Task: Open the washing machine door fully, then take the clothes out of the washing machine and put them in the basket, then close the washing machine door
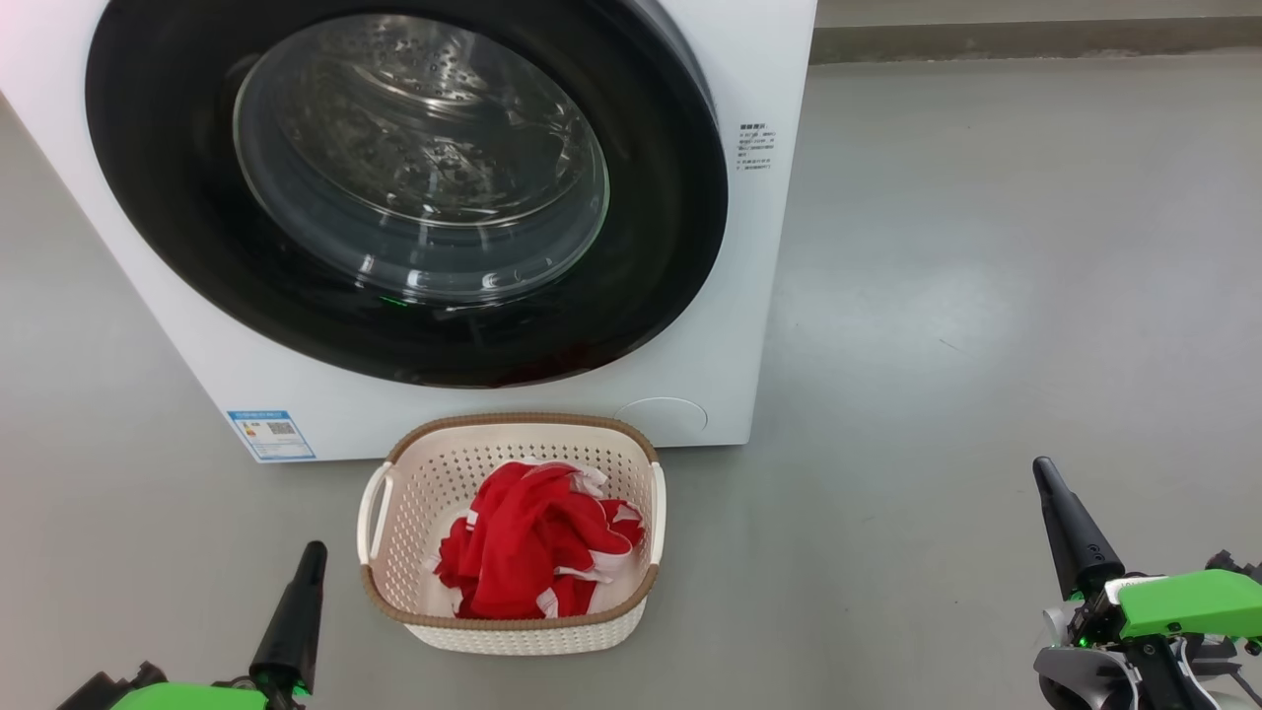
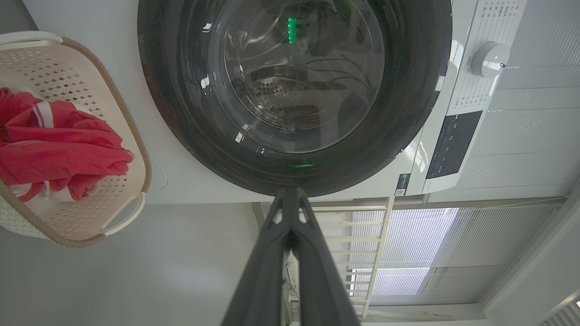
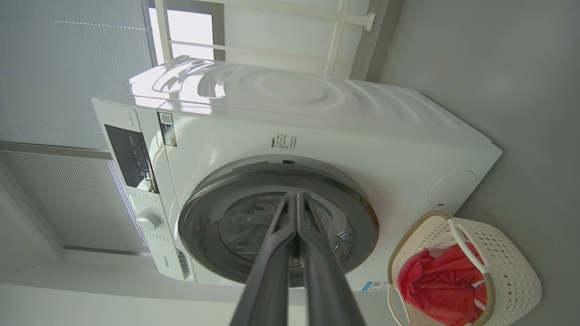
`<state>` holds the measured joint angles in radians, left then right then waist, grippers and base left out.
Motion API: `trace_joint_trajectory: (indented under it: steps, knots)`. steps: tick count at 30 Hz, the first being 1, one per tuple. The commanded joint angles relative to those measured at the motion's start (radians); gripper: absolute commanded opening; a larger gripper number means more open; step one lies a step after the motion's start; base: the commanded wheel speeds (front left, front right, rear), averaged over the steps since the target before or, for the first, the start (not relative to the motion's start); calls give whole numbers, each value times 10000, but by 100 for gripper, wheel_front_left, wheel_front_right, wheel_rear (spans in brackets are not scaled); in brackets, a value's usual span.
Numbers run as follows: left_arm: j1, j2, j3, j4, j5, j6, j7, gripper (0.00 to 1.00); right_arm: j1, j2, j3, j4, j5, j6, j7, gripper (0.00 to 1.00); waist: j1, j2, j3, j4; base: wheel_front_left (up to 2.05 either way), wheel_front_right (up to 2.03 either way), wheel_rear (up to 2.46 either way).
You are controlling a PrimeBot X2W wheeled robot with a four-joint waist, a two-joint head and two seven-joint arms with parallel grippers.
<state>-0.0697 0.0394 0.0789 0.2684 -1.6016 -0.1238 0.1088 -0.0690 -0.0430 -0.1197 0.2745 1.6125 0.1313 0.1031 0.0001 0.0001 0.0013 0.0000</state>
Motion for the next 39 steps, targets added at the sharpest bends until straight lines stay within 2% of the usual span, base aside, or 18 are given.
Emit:
trace_joint_trajectory:
  steps: [1,39]
  knots:
    - [-432,108,359,-191,-62,-69,50,0,-429,-135,134,-262,23,-6,40,0,0,-1,0,0,0,0,0]
    - [-432,108,358,-192,-63,-69,49,0,-432,-115,106,-261,0,-6,62,0,0,-1,0,0,0,0,0]
